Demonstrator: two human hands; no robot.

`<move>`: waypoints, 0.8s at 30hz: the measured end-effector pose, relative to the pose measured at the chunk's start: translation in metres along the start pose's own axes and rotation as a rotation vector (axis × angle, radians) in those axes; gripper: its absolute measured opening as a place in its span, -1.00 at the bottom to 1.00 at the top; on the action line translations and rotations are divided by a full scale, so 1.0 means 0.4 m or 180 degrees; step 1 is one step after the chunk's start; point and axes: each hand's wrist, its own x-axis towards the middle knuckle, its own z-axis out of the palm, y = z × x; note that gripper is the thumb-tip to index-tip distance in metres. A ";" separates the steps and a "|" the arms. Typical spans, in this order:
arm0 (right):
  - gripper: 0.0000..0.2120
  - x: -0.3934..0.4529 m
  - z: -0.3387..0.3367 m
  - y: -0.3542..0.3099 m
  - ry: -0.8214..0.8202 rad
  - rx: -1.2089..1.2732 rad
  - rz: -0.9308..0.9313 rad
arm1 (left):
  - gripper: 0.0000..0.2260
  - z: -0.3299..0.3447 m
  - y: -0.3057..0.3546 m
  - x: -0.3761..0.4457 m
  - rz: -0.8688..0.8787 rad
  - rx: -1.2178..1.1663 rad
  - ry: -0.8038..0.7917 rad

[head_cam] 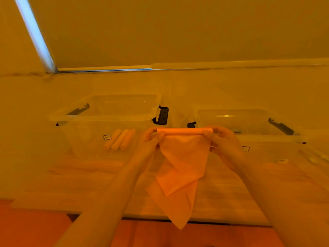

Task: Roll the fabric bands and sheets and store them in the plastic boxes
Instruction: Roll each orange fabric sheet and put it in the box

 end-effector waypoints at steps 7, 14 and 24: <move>-0.92 -0.001 0.001 -0.135 -0.0122 0.0659 -0.0077 | -0.91 0.035 0.143 0.013 0.0074 -0.0690 0.0051; -0.90 0.015 -0.003 -0.140 -0.0112 -0.0037 -0.0104 | -0.92 0.029 0.158 0.021 0.0026 -0.0301 0.0106; -0.91 0.035 0.007 -0.168 -0.0189 0.0174 -0.0134 | -0.87 0.018 0.182 0.037 0.0476 0.0183 0.0250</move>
